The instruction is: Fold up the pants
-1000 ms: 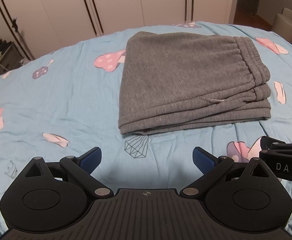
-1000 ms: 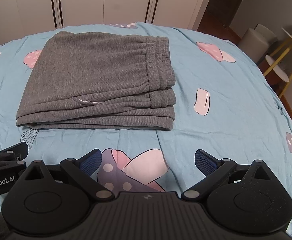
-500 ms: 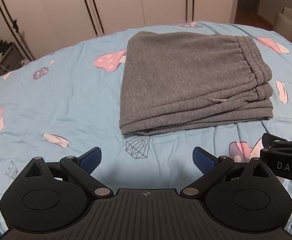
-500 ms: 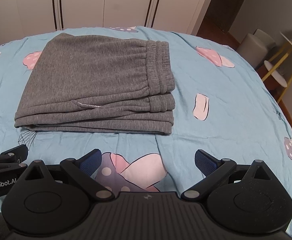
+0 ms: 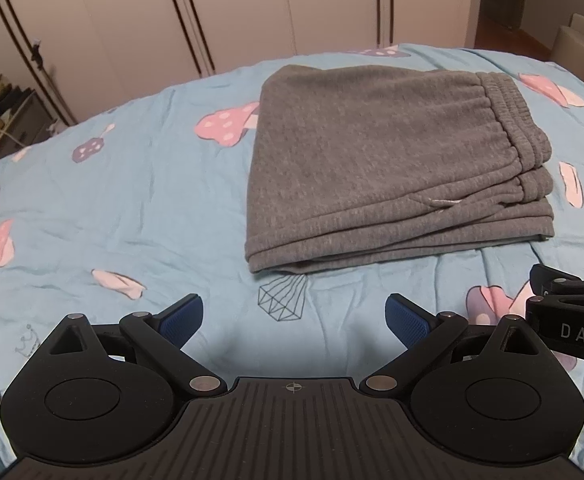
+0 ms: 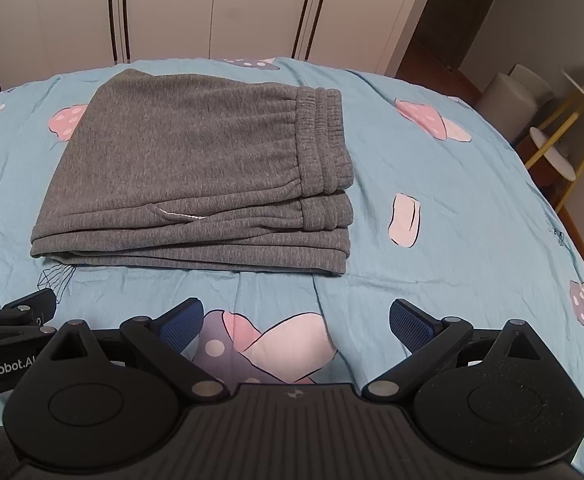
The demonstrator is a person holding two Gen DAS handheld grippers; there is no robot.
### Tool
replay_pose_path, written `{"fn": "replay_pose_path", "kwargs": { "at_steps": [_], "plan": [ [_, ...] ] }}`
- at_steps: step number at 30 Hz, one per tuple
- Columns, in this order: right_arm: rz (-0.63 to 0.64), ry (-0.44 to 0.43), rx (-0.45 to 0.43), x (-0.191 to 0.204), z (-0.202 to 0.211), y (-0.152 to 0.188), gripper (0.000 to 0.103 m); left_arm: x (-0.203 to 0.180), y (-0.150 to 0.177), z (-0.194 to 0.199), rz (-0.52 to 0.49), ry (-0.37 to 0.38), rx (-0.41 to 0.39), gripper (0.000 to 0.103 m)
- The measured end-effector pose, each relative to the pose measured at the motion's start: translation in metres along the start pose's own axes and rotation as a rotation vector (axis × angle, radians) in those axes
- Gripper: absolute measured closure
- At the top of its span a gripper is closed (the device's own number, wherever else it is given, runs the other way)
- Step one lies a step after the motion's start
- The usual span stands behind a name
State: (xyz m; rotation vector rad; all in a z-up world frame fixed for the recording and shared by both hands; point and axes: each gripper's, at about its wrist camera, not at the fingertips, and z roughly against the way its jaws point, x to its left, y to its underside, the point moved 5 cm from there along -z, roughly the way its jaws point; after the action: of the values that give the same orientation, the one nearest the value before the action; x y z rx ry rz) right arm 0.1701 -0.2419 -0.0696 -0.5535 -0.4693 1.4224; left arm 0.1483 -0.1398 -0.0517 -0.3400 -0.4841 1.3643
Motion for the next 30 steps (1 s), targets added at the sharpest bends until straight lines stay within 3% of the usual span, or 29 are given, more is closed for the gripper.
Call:
{"fn": "replay_pose_path", "kwargs": {
  "at_steps": [30],
  "plan": [
    [0.004,-0.011,-0.011,-0.0008,-0.0028,-0.002,0.003,-0.0055,-0.0022,-0.0042,-0.01,0.014,0.007,0.002]
  ]
}}
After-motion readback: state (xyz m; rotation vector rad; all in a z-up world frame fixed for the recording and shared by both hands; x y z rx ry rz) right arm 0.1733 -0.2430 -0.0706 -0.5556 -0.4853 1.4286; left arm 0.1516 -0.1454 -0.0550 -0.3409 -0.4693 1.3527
